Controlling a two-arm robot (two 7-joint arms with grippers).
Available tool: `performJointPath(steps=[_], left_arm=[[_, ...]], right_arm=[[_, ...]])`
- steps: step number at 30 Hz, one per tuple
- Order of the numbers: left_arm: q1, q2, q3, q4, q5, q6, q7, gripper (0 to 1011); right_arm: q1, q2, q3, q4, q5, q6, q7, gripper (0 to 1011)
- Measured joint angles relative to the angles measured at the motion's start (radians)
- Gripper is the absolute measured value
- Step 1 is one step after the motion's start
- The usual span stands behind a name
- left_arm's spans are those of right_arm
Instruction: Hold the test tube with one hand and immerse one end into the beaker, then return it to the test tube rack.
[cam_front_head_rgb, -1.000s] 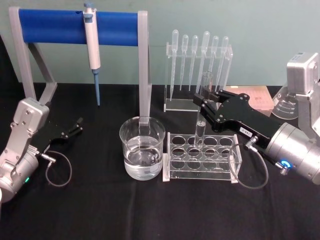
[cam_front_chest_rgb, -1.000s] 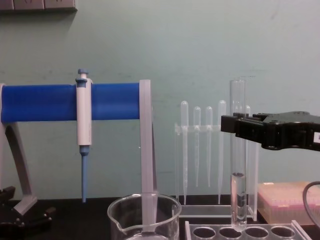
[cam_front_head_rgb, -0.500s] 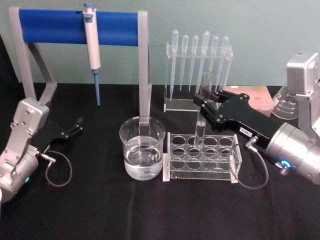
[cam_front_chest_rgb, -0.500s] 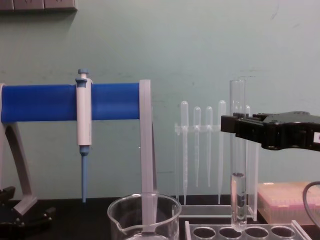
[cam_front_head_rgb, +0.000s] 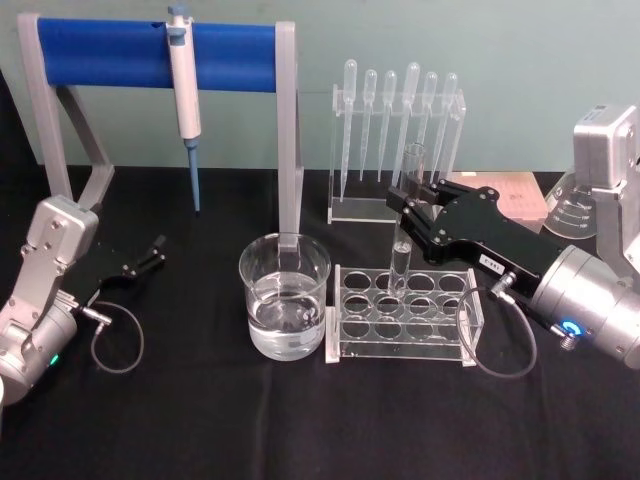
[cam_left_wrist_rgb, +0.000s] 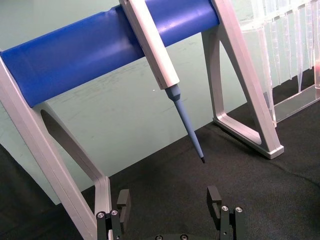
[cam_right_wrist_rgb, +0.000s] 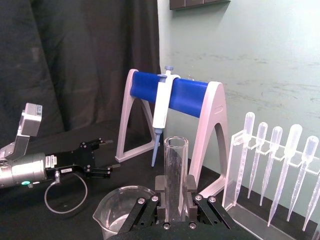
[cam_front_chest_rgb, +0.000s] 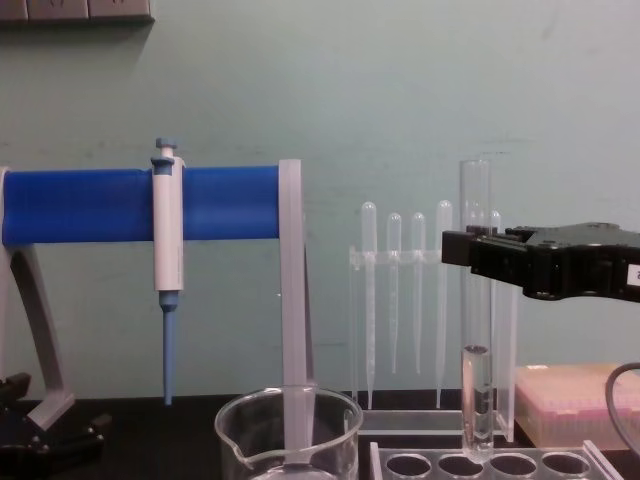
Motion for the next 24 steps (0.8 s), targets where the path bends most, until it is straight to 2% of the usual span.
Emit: performJointPath(steps=[24], left_arm=[[0.000,0.000,0.000,0.000,0.000,0.000,0.000,1000]], right_arm=[[0.000,0.000,0.000,0.000,0.000,0.000,0.000,224]])
